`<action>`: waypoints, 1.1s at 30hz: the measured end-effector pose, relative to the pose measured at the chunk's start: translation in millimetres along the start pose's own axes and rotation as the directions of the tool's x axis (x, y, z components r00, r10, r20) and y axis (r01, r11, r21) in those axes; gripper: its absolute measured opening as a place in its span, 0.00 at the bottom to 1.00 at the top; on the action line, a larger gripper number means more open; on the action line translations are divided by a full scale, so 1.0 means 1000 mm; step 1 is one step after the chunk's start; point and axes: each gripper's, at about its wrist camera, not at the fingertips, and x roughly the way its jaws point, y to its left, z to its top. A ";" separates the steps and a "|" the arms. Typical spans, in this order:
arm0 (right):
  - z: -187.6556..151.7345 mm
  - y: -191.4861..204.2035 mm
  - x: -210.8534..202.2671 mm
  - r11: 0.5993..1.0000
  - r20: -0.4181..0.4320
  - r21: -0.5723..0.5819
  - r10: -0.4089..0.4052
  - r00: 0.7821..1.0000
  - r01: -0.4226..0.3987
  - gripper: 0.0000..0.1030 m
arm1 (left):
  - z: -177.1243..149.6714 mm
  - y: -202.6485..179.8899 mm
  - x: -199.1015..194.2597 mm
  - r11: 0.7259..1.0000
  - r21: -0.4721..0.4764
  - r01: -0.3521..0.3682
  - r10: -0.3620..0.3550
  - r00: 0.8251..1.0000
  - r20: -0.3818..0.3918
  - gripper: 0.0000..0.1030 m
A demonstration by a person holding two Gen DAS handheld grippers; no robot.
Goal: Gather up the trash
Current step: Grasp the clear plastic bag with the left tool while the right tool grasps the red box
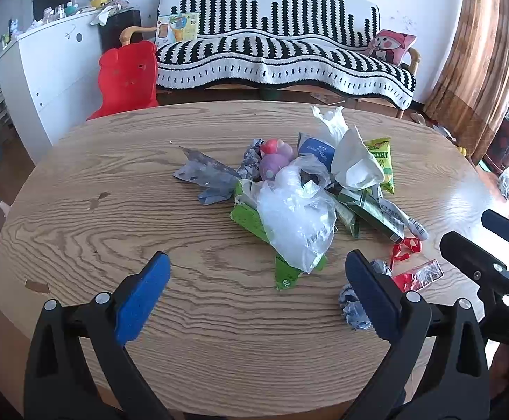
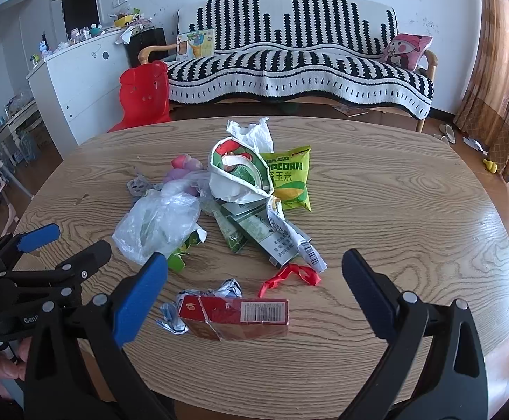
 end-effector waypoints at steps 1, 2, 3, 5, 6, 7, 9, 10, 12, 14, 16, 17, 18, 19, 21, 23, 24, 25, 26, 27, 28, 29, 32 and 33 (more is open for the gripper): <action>-0.001 -0.001 -0.001 1.000 0.000 0.000 0.000 1.000 0.000 0.94 | 0.000 0.000 0.000 1.000 0.000 -0.001 0.001 1.000 0.000 0.95; 0.002 0.002 0.002 1.000 -0.002 -0.001 0.002 1.000 -0.002 0.94 | 0.000 0.000 0.000 1.000 -0.001 -0.001 0.001 1.000 0.000 0.95; 0.001 0.001 0.001 1.000 -0.002 -0.003 0.002 1.000 -0.002 0.94 | 0.000 0.000 0.000 1.000 -0.002 -0.001 0.001 1.000 -0.001 0.95; 0.006 0.003 -0.002 1.000 -0.004 -0.004 -0.002 1.000 0.002 0.94 | 0.000 -0.001 0.001 1.000 -0.001 0.001 -0.001 1.000 -0.004 0.95; 0.008 0.002 -0.002 1.000 -0.006 -0.004 -0.004 1.000 0.004 0.94 | 0.000 -0.001 0.002 1.000 0.000 0.001 -0.001 1.000 -0.005 0.95; 0.008 0.001 -0.002 1.000 -0.008 -0.003 -0.006 1.000 0.006 0.94 | 0.000 -0.002 0.002 1.000 0.002 0.002 -0.002 1.000 -0.006 0.95; 0.007 -0.007 -0.004 1.000 -0.013 0.000 -0.011 1.000 0.011 0.94 | 0.000 -0.004 0.005 1.000 0.010 0.005 -0.005 1.000 -0.011 0.95; 0.004 -0.010 -0.004 1.000 -0.014 0.007 -0.011 1.000 0.011 0.94 | 0.000 -0.005 0.008 1.000 0.018 0.004 -0.004 1.000 -0.015 0.95; -0.002 -0.019 -0.005 1.000 -0.014 0.022 -0.009 1.000 0.009 0.94 | -0.001 -0.007 0.013 1.000 0.029 0.001 0.000 1.000 -0.030 0.95; -0.007 -0.028 -0.007 0.999 -0.028 0.032 -0.003 1.000 0.004 0.94 | -0.002 -0.009 0.021 0.999 0.038 0.003 -0.001 0.999 -0.051 0.95; -0.012 -0.036 -0.007 0.999 -0.041 0.045 0.005 0.999 -0.003 0.94 | 0.000 -0.011 0.029 0.999 0.042 0.000 0.003 0.998 -0.062 0.95; -0.014 -0.039 -0.006 0.999 -0.053 0.048 0.006 0.999 -0.004 0.94 | 0.002 -0.012 0.034 0.999 0.039 -0.002 0.004 0.998 -0.067 0.95; -0.016 -0.041 -0.004 0.998 -0.057 0.055 0.011 0.998 -0.008 0.94 | 0.006 -0.013 0.039 0.999 0.034 -0.002 0.005 0.998 -0.070 0.95; -0.017 -0.043 -0.003 0.998 -0.068 0.058 0.011 0.998 -0.007 0.94 | 0.011 -0.014 0.045 1.000 0.023 -0.002 0.003 0.997 -0.073 0.95; -0.018 -0.045 0.000 0.999 -0.078 0.050 0.002 0.997 0.002 0.94 | 0.020 -0.017 0.061 1.000 0.012 0.001 0.000 0.996 -0.091 0.95; -0.018 -0.045 0.002 0.999 -0.073 0.034 -0.007 0.997 0.009 0.94 | 0.024 -0.020 0.074 1.000 0.014 -0.020 0.021 0.993 -0.112 0.94; -0.019 -0.044 0.006 0.999 -0.082 0.049 0.016 0.997 -0.012 0.94 | 0.025 -0.020 0.082 1.000 0.005 -0.027 0.027 0.991 -0.127 0.93; -0.021 -0.043 0.010 0.998 -0.088 0.053 0.033 0.996 -0.029 0.94 | 0.026 -0.019 0.086 1.000 -0.006 -0.022 0.021 0.990 -0.138 0.85; -0.021 -0.041 0.013 0.998 -0.104 0.049 0.037 0.994 -0.032 0.94 | 0.027 -0.018 0.091 1.000 -0.020 -0.010 0.007 0.989 -0.149 0.74; -0.022 -0.039 0.017 0.998 -0.114 0.041 0.043 0.993 -0.038 0.94 | 0.029 -0.017 0.096 0.999 -0.032 0.009 -0.014 0.987 -0.162 0.68; -0.023 -0.037 0.020 0.998 -0.152 0.044 0.055 0.987 -0.049 0.94 | 0.029 -0.016 0.098 0.999 -0.040 0.027 -0.033 0.985 -0.170 0.51; -0.023 -0.035 0.021 0.998 -0.157 0.041 0.062 0.986 -0.056 0.94 | 0.029 -0.014 0.099 0.997 -0.053 0.052 -0.060 0.982 -0.179 0.26; -0.024 -0.029 0.026 0.995 -0.141 0.035 0.096 0.985 -0.092 0.94 | 0.030 -0.007 0.085 0.992 -0.082 0.093 -0.105 0.983 -0.149 0.07; -0.024 -0.027 0.027 0.995 -0.139 0.026 0.099 0.985 -0.096 0.94 | 0.031 -0.007 0.079 0.993 -0.073 0.092 -0.101 0.986 -0.129 0.06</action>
